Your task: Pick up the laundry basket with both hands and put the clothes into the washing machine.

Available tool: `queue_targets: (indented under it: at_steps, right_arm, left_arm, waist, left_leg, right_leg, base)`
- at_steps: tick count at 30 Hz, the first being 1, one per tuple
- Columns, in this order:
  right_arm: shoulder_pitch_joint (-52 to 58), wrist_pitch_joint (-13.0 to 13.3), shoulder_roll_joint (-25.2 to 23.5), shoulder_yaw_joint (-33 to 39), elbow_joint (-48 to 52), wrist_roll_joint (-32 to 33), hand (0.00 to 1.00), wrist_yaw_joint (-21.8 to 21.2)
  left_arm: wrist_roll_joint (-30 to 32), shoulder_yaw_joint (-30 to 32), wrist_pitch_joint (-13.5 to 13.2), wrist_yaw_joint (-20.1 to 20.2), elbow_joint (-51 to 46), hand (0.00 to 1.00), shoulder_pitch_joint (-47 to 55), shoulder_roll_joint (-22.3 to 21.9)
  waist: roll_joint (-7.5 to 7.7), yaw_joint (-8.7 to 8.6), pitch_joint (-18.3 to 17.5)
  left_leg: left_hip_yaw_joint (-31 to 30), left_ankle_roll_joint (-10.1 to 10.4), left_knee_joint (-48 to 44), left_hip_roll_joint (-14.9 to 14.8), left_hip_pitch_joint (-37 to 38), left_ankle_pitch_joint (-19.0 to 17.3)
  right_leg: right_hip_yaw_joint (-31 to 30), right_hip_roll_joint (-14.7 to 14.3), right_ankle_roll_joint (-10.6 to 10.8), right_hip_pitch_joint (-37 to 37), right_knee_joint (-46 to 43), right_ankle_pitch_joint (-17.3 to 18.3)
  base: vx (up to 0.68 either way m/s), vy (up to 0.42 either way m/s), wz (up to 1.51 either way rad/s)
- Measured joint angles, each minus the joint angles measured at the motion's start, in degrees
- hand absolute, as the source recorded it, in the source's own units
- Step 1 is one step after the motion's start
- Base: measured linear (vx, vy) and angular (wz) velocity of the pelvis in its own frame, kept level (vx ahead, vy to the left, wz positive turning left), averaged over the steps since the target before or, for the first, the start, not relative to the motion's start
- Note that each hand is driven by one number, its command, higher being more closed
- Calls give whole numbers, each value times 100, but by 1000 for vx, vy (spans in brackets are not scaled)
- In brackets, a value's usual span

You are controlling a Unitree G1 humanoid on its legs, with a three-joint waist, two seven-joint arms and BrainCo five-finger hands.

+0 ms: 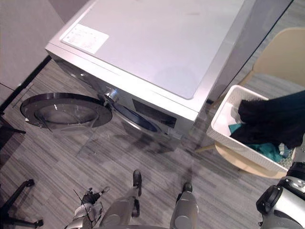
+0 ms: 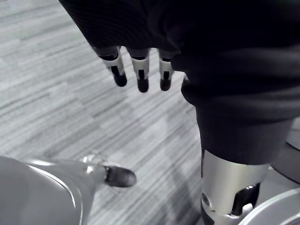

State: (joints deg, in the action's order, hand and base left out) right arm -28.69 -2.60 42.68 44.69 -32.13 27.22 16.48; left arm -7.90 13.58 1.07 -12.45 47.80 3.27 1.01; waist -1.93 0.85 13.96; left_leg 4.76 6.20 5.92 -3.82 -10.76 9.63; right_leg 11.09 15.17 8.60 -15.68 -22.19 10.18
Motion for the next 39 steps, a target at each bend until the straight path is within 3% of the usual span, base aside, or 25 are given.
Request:
queue_targets:
  at_steps: [8, 13, 19, 25, 30, 35, 39]
  right_arm:
    - [169, 153, -105, -4, -2, 170, 100, 51]
    - [169, 411, -97, -108, 0, 353, 100, 91]
    - [160, 479, -9, -590, 140, 529, 100, 89]
    - [-374, 671, 191, -1421, 713, 691, 100, 69]
    - [-1348, 723, 378, -2668, 914, 933, 100, -59]
    - [-2545, 725, 773, -3861, 873, 1075, 100, -189]
    - [-3412, 854, 778, -4422, 803, 1204, 100, -280]
  left_arm:
    - [85, 1, 34, 6, -62, 0, 136, 34]
    - [54, -81, 22, 5, -1189, 0, 494, 105]
    - [-55, -220, -70, -3, -2483, 0, 766, 263]
    - [-138, -334, -154, -38, -3508, 0, 916, 262]
    - [-102, -528, -219, -48, -4451, 0, 902, 284]
    - [-119, -852, -338, -46, -5152, 0, 895, 405]
    - [-182, -1082, -453, -32, -5986, 0, 699, 480]
  waist:
    - [-17, -26, -345]
    - [41, -13, -602]
    - [144, 7, -981]
    - [181, 5, -1126]
    - [252, 52, -1263]
    - [273, 192, -1284]
    - [295, 329, -1303]
  left_leg:
    - [-201, 5, 5, -175, 132, -8]
    - [-371, 4, 7, -208, 260, -9]
    - [-524, 2, 7, -208, 270, -8]
    - [-603, 1, 7, -229, 380, -7]
    - [-622, 2, 6, -303, 492, -6]
    - [-647, 4, 6, -342, 591, -6]
    - [-737, 3, 6, -300, 621, -5]
  right_leg:
    - [131, -319, -22, 514, 809, -373]
    - [252, -440, -17, 956, 1350, -619]
    - [353, -516, -34, 1171, 1650, -749]
    - [437, -577, -47, 1369, 1829, -822]
    - [459, -673, -91, 1553, 1924, -887]
    - [480, -720, -107, 1659, 1945, -899]
    - [581, -695, -107, 1749, 1943, -890]
  base:
    - [4, -4, -1]
    - [-3, 13, 7]
    - [2, 7, 9]
    - [-6, -3, 5]
    - [0, 0, 0]
    - [-5, -5, 2]
    - [-10, 2, 10]
